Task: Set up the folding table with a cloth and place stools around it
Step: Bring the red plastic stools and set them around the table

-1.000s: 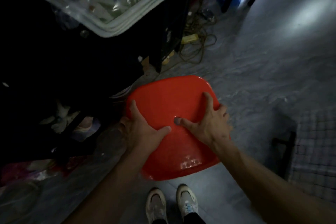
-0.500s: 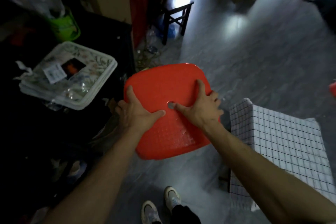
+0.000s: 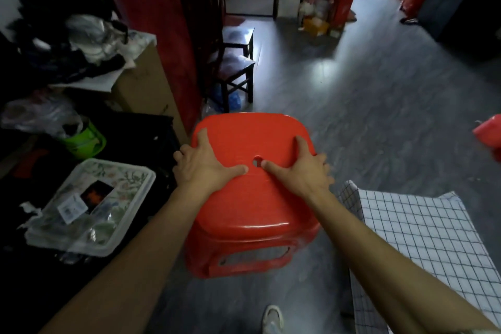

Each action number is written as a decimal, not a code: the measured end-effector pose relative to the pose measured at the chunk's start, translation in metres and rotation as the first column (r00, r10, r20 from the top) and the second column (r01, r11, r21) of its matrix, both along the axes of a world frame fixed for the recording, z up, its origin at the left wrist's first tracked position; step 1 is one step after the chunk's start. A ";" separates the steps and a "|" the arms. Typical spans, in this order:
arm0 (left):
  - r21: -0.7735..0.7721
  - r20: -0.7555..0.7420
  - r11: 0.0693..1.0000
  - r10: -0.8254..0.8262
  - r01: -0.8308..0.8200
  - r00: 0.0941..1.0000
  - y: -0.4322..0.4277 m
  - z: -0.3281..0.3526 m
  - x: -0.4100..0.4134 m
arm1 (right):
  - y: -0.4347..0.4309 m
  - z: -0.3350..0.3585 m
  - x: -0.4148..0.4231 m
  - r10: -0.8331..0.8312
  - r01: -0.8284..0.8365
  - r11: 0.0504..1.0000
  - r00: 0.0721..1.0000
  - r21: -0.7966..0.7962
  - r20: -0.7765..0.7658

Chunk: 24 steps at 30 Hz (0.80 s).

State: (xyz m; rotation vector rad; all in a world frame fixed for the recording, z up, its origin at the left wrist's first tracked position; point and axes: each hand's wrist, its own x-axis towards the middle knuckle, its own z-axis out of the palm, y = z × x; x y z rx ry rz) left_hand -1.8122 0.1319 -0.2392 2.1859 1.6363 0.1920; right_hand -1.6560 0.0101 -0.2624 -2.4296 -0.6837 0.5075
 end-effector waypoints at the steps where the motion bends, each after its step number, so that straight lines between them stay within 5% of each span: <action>1: 0.006 -0.004 1.000 -0.006 0.006 1.000 0.005 0.004 0.011 | 0.003 0.004 0.010 -0.006 0.006 1.000 1.000 0.002 0.002; 11: 0.029 0.015 0.993 -0.114 0.113 0.993 0.069 0.028 0.089 | 0.042 0.038 0.093 0.000 0.001 1.000 0.998 -0.012 0.066; 24: 0.007 0.047 0.926 -0.377 0.377 0.925 0.222 0.026 0.212 | 0.159 0.052 0.178 -0.209 0.215 0.976 0.972 -0.044 0.108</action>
